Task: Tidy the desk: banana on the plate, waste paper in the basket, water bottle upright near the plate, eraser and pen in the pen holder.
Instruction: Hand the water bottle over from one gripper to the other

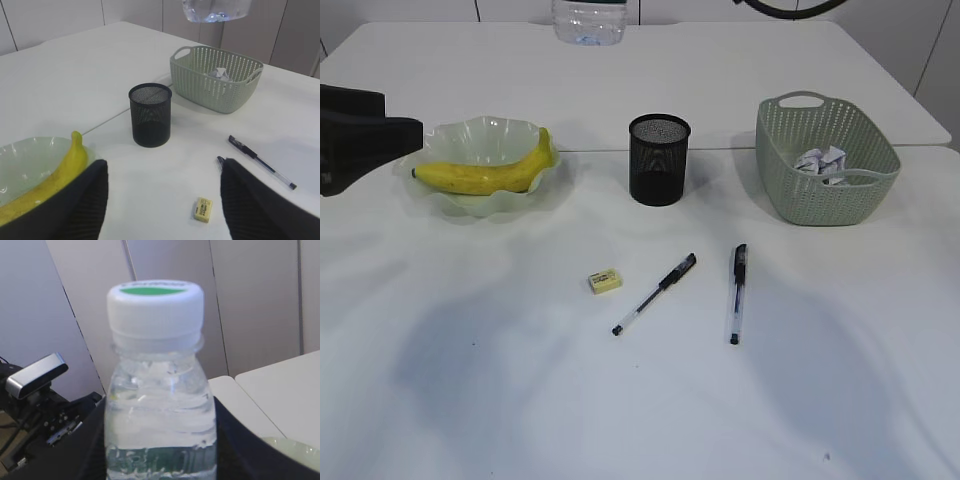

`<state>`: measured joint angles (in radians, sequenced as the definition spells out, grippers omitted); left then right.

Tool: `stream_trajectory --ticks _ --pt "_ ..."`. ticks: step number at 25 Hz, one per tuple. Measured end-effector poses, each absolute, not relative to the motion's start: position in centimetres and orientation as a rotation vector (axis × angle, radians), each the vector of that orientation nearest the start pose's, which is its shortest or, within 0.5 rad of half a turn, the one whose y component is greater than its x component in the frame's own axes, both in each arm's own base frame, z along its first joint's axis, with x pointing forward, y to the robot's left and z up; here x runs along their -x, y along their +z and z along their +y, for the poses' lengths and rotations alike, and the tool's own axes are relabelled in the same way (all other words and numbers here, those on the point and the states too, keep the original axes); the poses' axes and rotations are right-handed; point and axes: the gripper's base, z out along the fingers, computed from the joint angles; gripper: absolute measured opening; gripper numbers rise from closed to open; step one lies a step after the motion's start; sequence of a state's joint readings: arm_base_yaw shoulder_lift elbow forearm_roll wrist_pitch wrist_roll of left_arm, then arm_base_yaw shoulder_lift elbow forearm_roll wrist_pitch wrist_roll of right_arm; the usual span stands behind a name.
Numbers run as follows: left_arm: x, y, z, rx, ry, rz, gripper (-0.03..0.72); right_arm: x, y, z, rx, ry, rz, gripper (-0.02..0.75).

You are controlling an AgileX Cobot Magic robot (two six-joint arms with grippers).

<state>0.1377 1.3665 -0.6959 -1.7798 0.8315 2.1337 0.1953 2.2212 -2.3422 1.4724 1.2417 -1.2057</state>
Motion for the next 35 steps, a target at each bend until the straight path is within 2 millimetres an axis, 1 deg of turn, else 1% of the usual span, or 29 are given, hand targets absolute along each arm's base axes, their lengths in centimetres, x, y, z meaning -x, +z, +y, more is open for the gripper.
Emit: stream_trajectory --ticks 4,11,15,19,21,25,31,35 --pt "-27.0 27.4 -3.0 -0.645 -0.5 1.7 0.522 -44.6 40.0 17.6 0.993 1.255 1.365 0.354" --pt "-27.8 29.7 -3.2 -0.646 -0.516 1.634 0.585 -44.6 40.2 17.6 0.978 1.275 1.365 0.354" --pt "-28.3 31.4 -4.1 -0.678 -0.528 1.579 0.59 -44.6 40.2 17.6 0.978 1.275 1.365 0.354" --pt "-28.9 33.0 -5.1 -0.695 -0.486 1.551 0.591 -44.6 40.2 17.6 0.976 1.278 1.365 0.354" --pt "-29.3 33.4 -5.6 -0.698 -0.462 1.551 0.591 -44.6 40.2 17.6 0.976 1.278 1.365 0.354" --pt "-30.2 33.6 -6.6 -0.703 -0.438 1.566 0.591 -44.6 40.2 17.6 0.974 1.277 1.365 0.354" --pt "-32.0 32.7 -8.0 -0.73 -0.47 1.584 0.591 -44.6 40.2 17.6 0.974 1.277 1.365 0.354" --pt "-32.9 32.9 -8.6 -0.746 -0.485 1.568 0.591 -44.6 40.2 17.6 0.979 1.267 1.361 0.354"
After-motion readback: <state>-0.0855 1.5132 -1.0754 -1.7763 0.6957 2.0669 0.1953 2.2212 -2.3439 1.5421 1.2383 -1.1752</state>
